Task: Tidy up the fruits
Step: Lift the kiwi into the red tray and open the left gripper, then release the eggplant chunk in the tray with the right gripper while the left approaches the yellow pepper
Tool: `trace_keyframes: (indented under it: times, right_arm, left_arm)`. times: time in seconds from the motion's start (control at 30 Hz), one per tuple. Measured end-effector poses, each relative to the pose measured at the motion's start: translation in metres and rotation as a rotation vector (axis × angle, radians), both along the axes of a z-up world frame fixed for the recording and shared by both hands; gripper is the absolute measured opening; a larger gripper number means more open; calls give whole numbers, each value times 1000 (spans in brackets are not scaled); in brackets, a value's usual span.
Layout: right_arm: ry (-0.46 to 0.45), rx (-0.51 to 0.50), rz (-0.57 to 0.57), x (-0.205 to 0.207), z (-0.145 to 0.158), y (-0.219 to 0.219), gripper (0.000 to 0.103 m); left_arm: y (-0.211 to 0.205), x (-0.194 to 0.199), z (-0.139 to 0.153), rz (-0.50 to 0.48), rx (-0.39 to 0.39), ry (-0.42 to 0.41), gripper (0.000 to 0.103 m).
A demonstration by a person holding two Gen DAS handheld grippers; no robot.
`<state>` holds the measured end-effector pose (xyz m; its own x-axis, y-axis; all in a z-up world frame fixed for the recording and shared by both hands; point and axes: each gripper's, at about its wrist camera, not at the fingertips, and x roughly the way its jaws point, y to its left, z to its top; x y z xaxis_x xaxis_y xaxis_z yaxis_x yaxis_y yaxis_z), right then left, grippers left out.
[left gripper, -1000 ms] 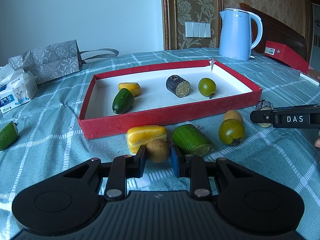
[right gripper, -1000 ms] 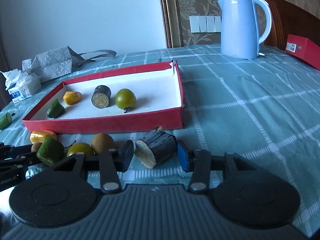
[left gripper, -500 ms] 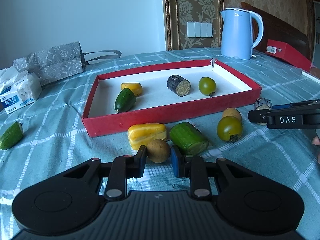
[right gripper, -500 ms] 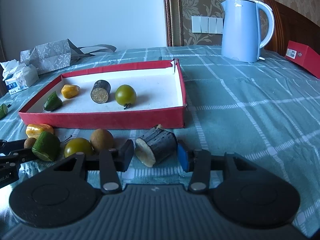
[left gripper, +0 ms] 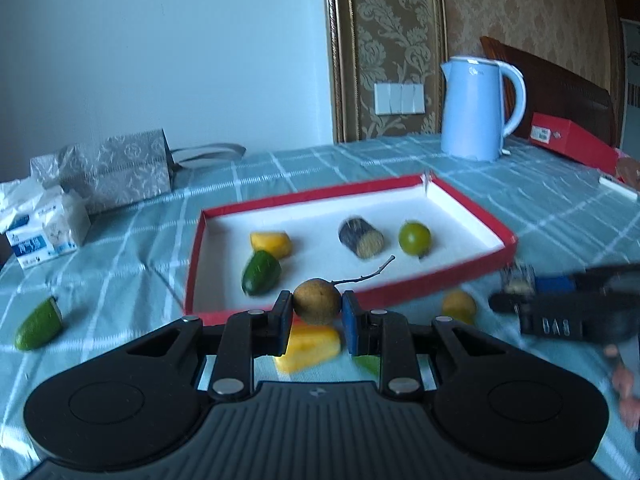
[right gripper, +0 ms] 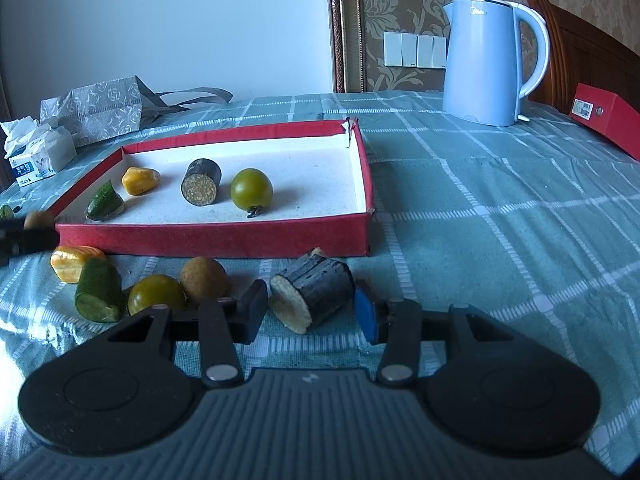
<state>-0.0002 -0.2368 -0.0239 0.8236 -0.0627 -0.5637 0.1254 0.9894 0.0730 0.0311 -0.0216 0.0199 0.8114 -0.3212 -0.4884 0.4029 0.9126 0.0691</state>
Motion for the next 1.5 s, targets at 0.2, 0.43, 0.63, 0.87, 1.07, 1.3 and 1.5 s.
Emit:
trace_keyframes:
  times: [0.2, 0.43, 0.63, 0.87, 1.07, 1.3, 1.5]
  right_arm:
    - [-1, 3, 0, 0, 0, 0, 45]
    - [0, 0, -1, 0, 0, 0, 45]
    - [2, -8, -1, 0, -1, 1, 45]
    - [3, -12, 0, 0, -1, 2, 45]
    - [4, -14, 1, 0, -1, 2, 46]
    - [6, -20, 1, 1, -1, 3, 46]
    - [8, -26, 1, 1, -1, 4, 46]
  left_arm:
    - [0, 32, 13, 33, -23, -1, 25]
    - [-17, 71, 3, 40, 31, 68, 25]
    - [-30, 98, -8, 55, 62, 128, 25]
    - [-43, 124, -10, 62, 60, 178, 25]
    - [-43, 140, -17, 83, 30, 213, 25]
    - [-25, 127, -9, 101, -21, 168, 26]
    - [-1, 115, -1, 130, -107, 139, 26]
